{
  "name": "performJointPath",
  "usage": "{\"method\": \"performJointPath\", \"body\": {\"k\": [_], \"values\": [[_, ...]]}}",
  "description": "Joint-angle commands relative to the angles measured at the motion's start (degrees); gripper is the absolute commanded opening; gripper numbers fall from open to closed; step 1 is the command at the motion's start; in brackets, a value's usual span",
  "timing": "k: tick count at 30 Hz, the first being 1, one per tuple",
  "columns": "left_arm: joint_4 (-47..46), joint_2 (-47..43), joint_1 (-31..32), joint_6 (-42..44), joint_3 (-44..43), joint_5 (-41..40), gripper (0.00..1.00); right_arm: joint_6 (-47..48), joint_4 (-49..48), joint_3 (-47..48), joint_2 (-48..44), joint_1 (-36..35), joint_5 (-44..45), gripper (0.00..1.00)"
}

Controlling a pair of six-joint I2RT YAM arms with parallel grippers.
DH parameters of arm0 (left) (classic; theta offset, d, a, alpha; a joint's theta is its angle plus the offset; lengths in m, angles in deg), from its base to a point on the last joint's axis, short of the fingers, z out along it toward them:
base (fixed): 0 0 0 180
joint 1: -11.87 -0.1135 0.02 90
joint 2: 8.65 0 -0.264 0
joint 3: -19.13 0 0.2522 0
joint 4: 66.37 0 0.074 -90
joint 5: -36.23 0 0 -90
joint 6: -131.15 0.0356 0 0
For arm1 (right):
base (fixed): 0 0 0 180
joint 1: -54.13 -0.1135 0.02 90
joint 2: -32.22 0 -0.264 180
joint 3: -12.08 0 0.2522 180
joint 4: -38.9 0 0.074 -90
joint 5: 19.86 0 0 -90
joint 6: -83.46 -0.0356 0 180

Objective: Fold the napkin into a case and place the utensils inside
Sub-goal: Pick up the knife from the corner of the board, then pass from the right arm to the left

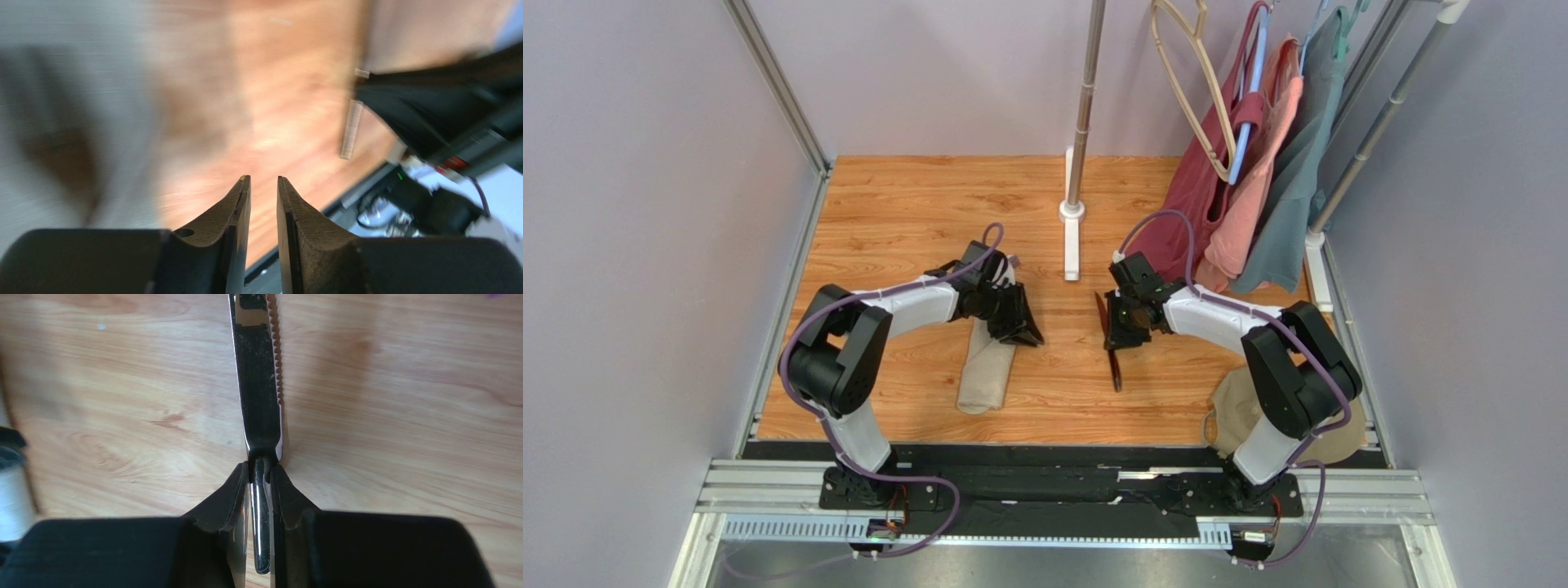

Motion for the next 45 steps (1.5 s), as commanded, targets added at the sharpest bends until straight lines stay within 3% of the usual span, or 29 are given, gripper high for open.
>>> {"method": "performJointPath", "body": {"k": [1, 5, 12, 21, 27, 30, 32, 33, 36, 37, 38, 40, 41, 42, 44, 45], "values": [[-10.3, -1.8, 7.1, -0.1, -0.4, 9.2, 0.32, -8.0, -6.9, -3.7, -0.9, 0.2, -11.5, 0.0], [-13.6, 1.2, 10.7, -3.6, -1.9, 5.9, 0.34, -17.0, -16.4, -8.4, -2.5, 1.9, -18.3, 0.0], [-9.0, 6.5, 12.0, -3.3, -4.8, 2.7, 0.37, -28.1, -30.2, -14.0, -2.4, 4.1, -22.6, 0.0], [-1.5, 12.8, 15.6, -3.2, -9.3, -3.3, 0.37, -34.8, -38.5, -18.2, -2.3, 5.6, -24.8, 0.0], [-8.7, 13.3, 16.2, -6.5, -7.9, 1.6, 0.37, -36.0, -39.9, -18.7, -1.5, 5.6, -24.5, 0.0], [-6.8, 13.3, 16.6, -6.0, -8.4, 0.1, 0.37, -38.2, -42.8, -19.6, -0.8, 5.7, -25.4, 0.0], [-3.9, 15.8, 16.6, -5.0, -9.9, -0.5, 0.33, -38.9, -43.4, -19.8, -1.5, 5.7, -25.7, 0.0], [-4.3, 16.3, 16.6, -5.0, -9.6, -0.2, 0.22, -38.8, -43.2, -19.7, -1.8, 5.7, -25.8, 0.0], [-6.2, 15.4, 16.4, -3.7, -7.9, 0.0, 0.05, -37.3, -42.9, -19.0, -2.4, 6.4, -28.2, 0.0], [-5.5, 13.7, 16.1, -1.5, -8.0, -0.5, 0.03, -36.1, -43.1, -19.1, -3.1, 6.9, -28.5, 0.06], [-4.7, 12.5, 15.3, -0.2, -8.0, -0.2, 0.0, -33.2, -38.4, -16.8, -4.4, 7.4, -28.8, 0.24], [-4.1, 7.5, 14.3, 2.5, -6.1, 0.1, 0.0, -21.0, -30.3, -13.3, -6.1, 7.9, -27.9, 0.42], [-5.5, 5.5, 13.1, 3.4, -4.7, 1.4, 0.0, -17.1, -25.7, -11.5, -6.7, 8.2, -28.4, 0.56], [-6.5, 3.5, 12.5, 3.9, -3.5, 3.0, 0.0, -10.6, -23.0, -8.4, -7.4, 8.5, -30.3, 0.59], [-6.8, -1.6, 11.2, 4.5, -0.8, 5.9, 0.0, -7.5, -20.0, -6.2, -8.0, 9.0, -31.4, 0.69], [-6.8, -2.9, 10.3, 4.6, -0.2, 6.9, 0.0, -6.9, -19.2, -4.4, -8.1, 9.4, -32.3, 0.69]]}}
